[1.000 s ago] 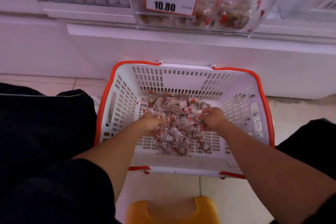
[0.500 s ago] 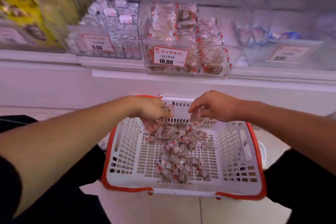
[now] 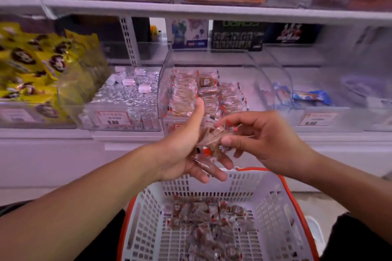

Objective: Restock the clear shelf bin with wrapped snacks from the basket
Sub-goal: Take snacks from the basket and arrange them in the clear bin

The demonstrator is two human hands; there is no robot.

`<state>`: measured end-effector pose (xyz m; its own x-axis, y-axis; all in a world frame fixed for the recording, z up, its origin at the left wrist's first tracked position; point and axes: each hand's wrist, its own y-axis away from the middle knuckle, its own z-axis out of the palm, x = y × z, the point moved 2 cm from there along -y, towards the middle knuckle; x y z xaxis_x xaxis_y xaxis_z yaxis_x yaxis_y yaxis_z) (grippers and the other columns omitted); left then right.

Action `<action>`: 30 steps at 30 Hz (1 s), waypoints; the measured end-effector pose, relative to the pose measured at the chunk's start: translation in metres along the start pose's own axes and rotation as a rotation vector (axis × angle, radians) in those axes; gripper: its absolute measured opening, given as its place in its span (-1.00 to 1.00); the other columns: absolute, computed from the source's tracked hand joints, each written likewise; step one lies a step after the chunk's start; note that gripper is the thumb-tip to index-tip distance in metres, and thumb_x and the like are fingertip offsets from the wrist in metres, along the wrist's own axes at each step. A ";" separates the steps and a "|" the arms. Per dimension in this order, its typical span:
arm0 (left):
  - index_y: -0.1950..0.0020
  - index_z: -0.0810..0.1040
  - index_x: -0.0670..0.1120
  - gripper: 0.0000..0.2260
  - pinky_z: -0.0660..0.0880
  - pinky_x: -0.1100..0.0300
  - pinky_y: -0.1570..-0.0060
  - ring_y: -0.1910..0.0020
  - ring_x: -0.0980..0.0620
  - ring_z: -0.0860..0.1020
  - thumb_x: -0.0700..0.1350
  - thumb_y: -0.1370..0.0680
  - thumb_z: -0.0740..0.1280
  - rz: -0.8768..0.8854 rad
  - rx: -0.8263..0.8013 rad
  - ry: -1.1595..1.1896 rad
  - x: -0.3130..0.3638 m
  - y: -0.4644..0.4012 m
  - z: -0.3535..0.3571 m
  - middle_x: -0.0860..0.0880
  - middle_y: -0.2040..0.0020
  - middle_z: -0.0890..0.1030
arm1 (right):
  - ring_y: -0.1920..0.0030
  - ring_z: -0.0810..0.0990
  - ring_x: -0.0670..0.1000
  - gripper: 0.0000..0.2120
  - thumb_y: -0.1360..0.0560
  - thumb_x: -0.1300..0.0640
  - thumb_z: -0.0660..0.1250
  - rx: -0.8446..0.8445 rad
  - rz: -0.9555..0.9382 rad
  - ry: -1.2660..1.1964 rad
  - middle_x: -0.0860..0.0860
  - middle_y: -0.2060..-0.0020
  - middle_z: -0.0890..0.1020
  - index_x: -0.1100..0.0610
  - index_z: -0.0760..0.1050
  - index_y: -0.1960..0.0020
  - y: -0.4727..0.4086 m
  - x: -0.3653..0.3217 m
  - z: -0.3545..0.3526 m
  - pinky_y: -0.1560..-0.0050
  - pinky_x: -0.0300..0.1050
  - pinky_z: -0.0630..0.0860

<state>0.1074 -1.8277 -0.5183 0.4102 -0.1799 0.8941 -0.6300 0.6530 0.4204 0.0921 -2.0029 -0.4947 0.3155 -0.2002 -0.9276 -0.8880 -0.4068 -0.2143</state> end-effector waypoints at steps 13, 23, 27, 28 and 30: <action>0.00 0.43 -0.18 -0.69 0.62 0.02 0.38 0.39 -0.05 0.61 -0.40 -0.35 0.44 0.163 0.235 -0.664 0.019 -0.003 0.001 -0.13 0.23 0.58 | -0.15 0.54 -0.16 -0.24 -0.36 -0.02 0.56 0.062 -0.119 0.576 -0.17 -0.21 0.54 -0.03 0.33 -0.48 0.003 -0.006 -0.003 -0.10 -0.15 0.54; -0.08 0.57 -0.11 -0.61 0.65 0.03 0.32 0.30 -0.06 0.66 -0.33 -0.31 0.54 0.247 0.423 -0.664 0.021 0.006 0.000 -0.08 0.17 0.67 | -0.20 0.54 -0.19 -0.44 -0.50 0.17 0.43 0.097 -0.217 0.553 -0.13 -0.24 0.58 0.04 0.36 -0.46 0.009 -0.001 0.025 -0.22 -0.35 0.40; -0.02 0.57 -0.09 -0.61 0.62 -0.09 0.11 0.15 -0.09 0.66 -0.34 -0.27 0.53 0.255 0.391 -0.718 0.021 0.006 -0.004 -0.07 0.13 0.67 | -0.21 0.51 -0.14 -0.36 -0.46 0.12 0.49 -0.003 -0.311 0.717 -0.10 -0.25 0.56 0.03 0.34 -0.48 0.004 -0.009 0.020 -0.22 -0.41 0.35; -0.05 0.55 -0.09 -0.58 0.61 -0.12 0.08 0.08 -0.13 0.66 -0.36 -0.26 0.53 0.259 0.392 -0.726 0.021 0.007 -0.005 -0.11 0.08 0.67 | -0.18 0.53 -0.08 -0.37 -0.45 0.12 0.51 -0.051 -0.362 0.799 -0.05 -0.22 0.58 0.06 0.37 -0.47 0.002 -0.012 0.017 -0.21 -0.34 0.39; -0.07 0.45 -0.05 -0.52 0.60 -0.12 0.10 0.05 -0.17 0.64 -0.39 -0.28 0.51 0.252 0.411 -0.739 0.023 0.009 -0.008 -0.14 0.05 0.64 | -0.09 0.59 0.04 -0.40 -0.41 0.13 0.55 -0.105 -0.428 0.942 0.03 -0.13 0.62 0.14 0.45 -0.39 -0.001 -0.017 0.010 -0.12 -0.11 0.51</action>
<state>0.1166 -1.8203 -0.4952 -0.2147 -0.5888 0.7792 -0.8901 0.4464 0.0921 0.0845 -1.9897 -0.4820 0.7712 -0.6173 -0.1554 -0.6206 -0.6748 -0.3994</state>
